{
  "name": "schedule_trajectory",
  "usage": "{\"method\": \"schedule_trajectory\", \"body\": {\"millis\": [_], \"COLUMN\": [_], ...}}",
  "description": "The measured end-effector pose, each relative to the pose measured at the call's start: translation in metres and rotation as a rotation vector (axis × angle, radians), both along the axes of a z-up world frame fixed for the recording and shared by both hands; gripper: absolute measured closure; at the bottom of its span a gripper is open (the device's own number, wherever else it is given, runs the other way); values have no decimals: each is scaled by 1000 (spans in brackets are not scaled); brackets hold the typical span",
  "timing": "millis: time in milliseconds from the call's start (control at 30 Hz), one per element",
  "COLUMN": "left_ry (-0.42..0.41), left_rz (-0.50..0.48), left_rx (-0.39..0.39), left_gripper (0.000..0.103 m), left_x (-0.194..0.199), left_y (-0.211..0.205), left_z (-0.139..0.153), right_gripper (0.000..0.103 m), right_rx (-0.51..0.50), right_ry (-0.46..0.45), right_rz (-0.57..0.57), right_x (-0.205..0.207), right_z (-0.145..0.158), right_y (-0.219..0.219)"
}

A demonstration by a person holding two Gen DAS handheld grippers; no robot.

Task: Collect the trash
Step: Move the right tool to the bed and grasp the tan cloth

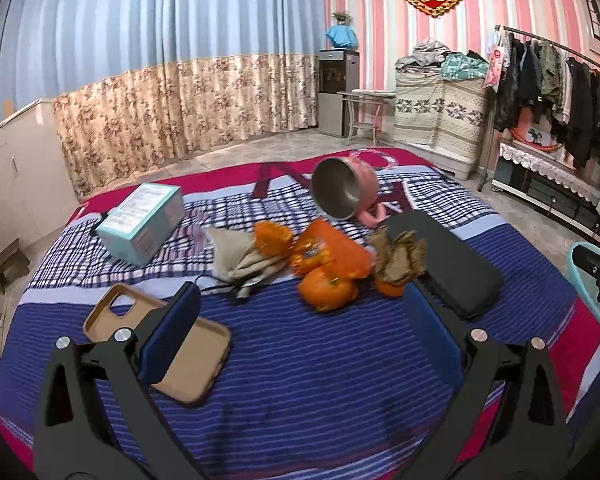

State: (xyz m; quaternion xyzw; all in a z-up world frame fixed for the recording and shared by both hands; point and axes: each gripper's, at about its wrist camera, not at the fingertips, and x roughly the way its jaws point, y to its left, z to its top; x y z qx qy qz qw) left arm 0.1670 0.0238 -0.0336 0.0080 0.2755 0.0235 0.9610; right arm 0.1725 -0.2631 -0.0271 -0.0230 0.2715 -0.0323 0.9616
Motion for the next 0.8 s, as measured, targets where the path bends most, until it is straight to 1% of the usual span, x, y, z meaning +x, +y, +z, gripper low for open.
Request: {"method": "schedule_trajectory", "body": {"millis": [100, 167, 233, 333, 400, 533, 667, 733, 800], "left_ry": [11, 20, 29, 48, 48, 42, 68, 81, 93], "left_rz": [22, 33, 48, 60, 67, 59, 71, 88, 99], "left_rx": [-6, -9, -12, -27, -28, -35, -20, -9, -21], "left_gripper": [6, 6, 6, 6, 6, 6, 6, 6, 6], "left_x": [-1, -2, -3, -3, -4, -5, -1, -1, -1], "left_y": [12, 19, 27, 38, 43, 52, 59, 68, 77], "left_z": [-5, -8, -11, -15, -15, -14, -16, -17, -17], "right_gripper": [4, 4, 4, 4, 4, 4, 4, 4, 4], "right_rx": [-23, -19, 3, 66, 97, 130, 187, 166, 125], "right_ry": [12, 15, 23, 43, 47, 96, 86, 85, 98], "right_rz": [32, 47, 63, 81, 86, 75, 105, 128, 173], "right_x": [1, 1, 2, 8, 12, 24, 32, 36, 45], "right_z": [-3, -3, -3, -5, -6, -12, -11, -11, -15], "right_y": [12, 17, 18, 21, 23, 35, 49, 62, 83]}}
